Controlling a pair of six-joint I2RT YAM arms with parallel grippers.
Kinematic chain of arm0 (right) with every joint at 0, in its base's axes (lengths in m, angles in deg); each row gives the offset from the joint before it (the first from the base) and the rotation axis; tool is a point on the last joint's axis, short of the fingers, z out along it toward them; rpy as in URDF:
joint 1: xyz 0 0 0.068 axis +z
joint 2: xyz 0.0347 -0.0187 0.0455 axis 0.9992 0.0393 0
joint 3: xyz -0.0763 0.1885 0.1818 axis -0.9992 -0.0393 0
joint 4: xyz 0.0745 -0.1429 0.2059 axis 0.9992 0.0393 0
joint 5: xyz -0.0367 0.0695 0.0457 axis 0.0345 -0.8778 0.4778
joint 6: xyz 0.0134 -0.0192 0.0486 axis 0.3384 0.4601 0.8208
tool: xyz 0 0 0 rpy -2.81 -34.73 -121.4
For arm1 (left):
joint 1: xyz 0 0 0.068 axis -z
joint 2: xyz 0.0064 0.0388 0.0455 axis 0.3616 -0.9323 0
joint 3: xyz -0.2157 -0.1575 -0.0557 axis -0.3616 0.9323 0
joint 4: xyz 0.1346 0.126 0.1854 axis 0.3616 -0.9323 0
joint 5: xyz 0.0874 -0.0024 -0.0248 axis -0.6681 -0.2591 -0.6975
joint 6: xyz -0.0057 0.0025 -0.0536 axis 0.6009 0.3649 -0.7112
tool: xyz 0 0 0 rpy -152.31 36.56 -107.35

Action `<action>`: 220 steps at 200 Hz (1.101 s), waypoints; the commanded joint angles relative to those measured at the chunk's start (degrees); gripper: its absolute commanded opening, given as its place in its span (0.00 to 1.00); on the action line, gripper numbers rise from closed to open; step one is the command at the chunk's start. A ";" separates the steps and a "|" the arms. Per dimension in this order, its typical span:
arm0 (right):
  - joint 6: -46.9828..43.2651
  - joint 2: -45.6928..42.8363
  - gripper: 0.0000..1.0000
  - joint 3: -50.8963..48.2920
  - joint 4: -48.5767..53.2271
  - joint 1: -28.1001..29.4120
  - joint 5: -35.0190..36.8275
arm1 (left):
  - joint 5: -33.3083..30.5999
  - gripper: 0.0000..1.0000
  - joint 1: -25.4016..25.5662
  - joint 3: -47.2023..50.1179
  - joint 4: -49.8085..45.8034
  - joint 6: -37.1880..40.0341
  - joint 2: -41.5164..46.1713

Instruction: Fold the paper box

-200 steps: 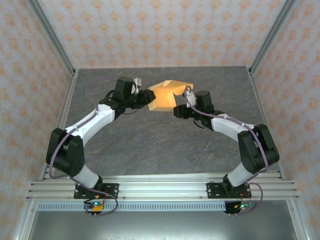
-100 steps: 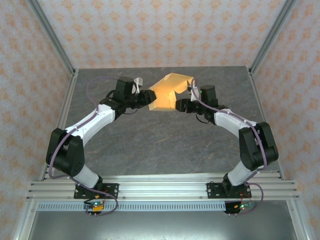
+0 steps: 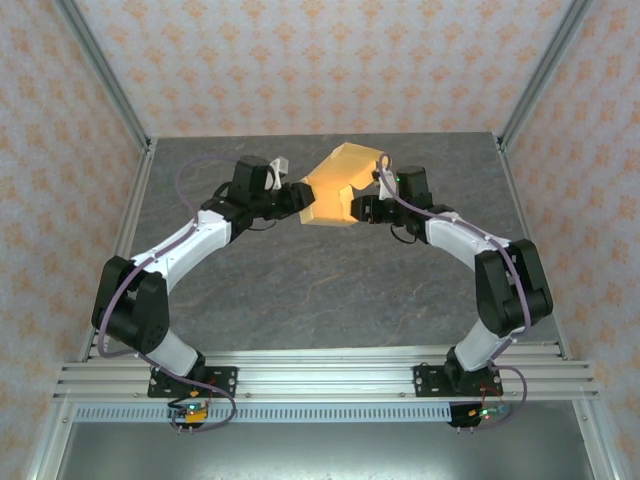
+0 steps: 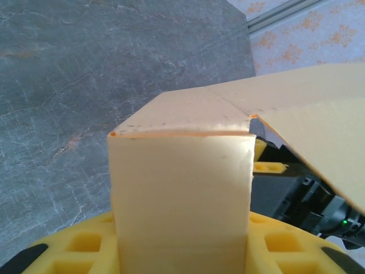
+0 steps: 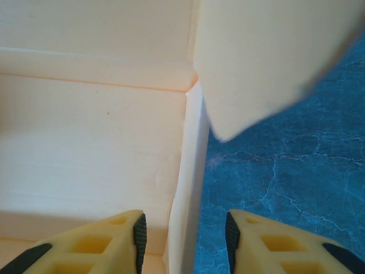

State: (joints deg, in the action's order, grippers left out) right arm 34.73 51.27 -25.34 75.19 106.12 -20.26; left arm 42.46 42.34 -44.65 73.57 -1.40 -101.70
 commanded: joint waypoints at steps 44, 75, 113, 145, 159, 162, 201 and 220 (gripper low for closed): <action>1.19 2.83 0.36 1.73 -0.66 0.66 2.29 | 4.06 0.26 0.67 1.16 8.83 -1.13 3.66; 2.82 3.45 0.35 2.34 -1.18 0.36 0.35 | 5.15 0.26 0.74 1.11 10.50 -0.61 3.73; 4.82 5.95 0.36 4.32 -1.94 0.59 -1.46 | 5.06 0.26 1.51 0.17 8.93 1.49 3.67; 4.33 7.90 0.36 5.73 -3.01 1.51 0.13 | 6.12 0.26 2.23 -0.25 9.50 1.84 3.33; 4.29 8.67 0.39 6.42 -2.77 2.01 1.64 | 5.98 0.26 2.22 -0.16 10.17 1.19 3.38; 4.37 8.79 0.40 6.55 -2.79 2.02 1.79 | 6.00 0.26 2.23 -0.16 10.24 1.12 3.38; 5.92 11.59 0.42 7.57 -4.35 2.33 0.65 | 4.66 0.26 2.31 0.26 11.79 1.03 3.91; 6.63 12.37 0.43 6.97 -5.72 2.85 0.21 | 4.58 0.26 2.28 0.36 12.43 0.67 3.43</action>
State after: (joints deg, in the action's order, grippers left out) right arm 40.19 61.68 -18.74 70.64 107.56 -18.20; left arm 42.83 43.68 -43.34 78.71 -2.16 -101.00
